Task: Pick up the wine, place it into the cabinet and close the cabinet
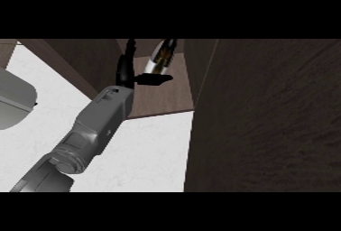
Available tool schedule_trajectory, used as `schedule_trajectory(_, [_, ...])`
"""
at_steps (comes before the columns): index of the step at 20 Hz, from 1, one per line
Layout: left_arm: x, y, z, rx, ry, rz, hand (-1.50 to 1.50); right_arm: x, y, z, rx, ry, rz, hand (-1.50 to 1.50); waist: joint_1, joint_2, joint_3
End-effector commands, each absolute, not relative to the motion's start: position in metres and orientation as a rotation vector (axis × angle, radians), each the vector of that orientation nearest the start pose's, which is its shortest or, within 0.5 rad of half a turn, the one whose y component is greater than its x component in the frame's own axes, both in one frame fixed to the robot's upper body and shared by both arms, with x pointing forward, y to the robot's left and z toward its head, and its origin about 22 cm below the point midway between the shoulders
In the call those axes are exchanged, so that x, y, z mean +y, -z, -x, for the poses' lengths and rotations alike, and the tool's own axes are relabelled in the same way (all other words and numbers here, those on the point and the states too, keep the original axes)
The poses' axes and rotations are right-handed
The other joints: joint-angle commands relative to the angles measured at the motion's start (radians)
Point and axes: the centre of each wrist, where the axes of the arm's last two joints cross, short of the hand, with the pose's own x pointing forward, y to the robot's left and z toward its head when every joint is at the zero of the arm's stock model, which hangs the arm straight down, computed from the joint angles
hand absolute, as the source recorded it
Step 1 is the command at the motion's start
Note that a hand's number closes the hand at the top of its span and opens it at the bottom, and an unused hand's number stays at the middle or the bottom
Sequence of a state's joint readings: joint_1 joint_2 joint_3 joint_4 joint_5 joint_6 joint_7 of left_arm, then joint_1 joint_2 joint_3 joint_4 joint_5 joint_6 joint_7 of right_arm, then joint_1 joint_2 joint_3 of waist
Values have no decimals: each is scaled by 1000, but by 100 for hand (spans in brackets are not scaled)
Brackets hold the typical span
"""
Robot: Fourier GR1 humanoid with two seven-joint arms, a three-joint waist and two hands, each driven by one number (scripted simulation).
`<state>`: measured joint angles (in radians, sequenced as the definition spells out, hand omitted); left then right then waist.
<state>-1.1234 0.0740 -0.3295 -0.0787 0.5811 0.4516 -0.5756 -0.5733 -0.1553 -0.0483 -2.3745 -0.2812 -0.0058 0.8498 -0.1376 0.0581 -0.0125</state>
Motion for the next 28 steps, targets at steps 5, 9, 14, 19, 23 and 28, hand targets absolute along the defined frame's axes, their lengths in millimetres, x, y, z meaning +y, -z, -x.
schedule_trajectory(5, [137, -31, -434, -1902, -2, 70, -150, -210, -274, -187, -2017, -292, -284, -150, 83, -36, 11])
schedule_trajectory(9, [141, -47, -442, -1887, -28, 212, -150, -213, -280, -175, -2000, -293, -262, -150, 100, -50, 11])
schedule_trajectory(14, [140, -50, -441, -1851, 52, 290, -150, -213, -288, -173, -1979, -278, -256, -150, 130, -61, 12])
schedule_trajectory(19, [98, -36, -420, -1886, 63, 322, -150, -210, -275, -154, -1971, -249, -220, -150, 143, -68, 12])
schedule_trajectory(23, [54, -74, -409, -1896, 109, 424, -150, -208, -282, -170, -1966, -256, -223, -150, 153, -73, 13])
schedule_trajectory(28, [36, -78, -372, -1866, 124, 432, -150, -203, -289, -171, -1979, -263, -220, -150, 157, -72, 12])
